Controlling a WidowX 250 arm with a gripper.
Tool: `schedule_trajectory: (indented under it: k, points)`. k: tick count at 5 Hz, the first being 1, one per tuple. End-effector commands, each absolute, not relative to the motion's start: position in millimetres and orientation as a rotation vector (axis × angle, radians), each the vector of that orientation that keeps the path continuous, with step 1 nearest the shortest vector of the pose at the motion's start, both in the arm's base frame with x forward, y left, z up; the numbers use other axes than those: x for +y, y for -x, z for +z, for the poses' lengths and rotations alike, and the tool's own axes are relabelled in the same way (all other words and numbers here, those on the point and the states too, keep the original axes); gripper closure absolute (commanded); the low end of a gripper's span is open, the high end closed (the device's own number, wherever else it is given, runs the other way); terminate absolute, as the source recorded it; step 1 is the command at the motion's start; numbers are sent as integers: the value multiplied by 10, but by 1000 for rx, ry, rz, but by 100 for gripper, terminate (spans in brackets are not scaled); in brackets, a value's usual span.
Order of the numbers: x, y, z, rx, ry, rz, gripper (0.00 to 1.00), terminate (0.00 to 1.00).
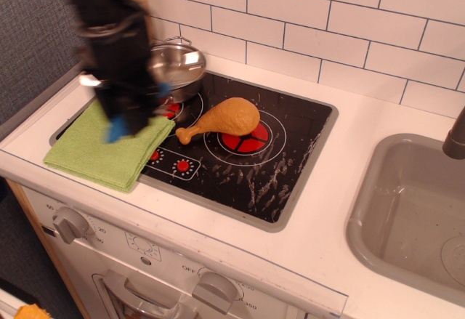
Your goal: Put the blue spoon on the green rag.
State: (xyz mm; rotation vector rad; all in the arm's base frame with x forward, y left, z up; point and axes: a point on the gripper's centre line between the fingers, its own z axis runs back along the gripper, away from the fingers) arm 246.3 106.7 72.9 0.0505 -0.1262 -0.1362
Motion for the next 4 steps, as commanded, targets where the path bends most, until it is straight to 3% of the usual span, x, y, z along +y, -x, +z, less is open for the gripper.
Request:
schedule_trajectory:
  k: [1, 4]
  points:
    - [1660, -2167, 752, -80, -113, -67, 100, 0]
    - [1719, -2138, 459, 3, -100, -16, 100, 0]
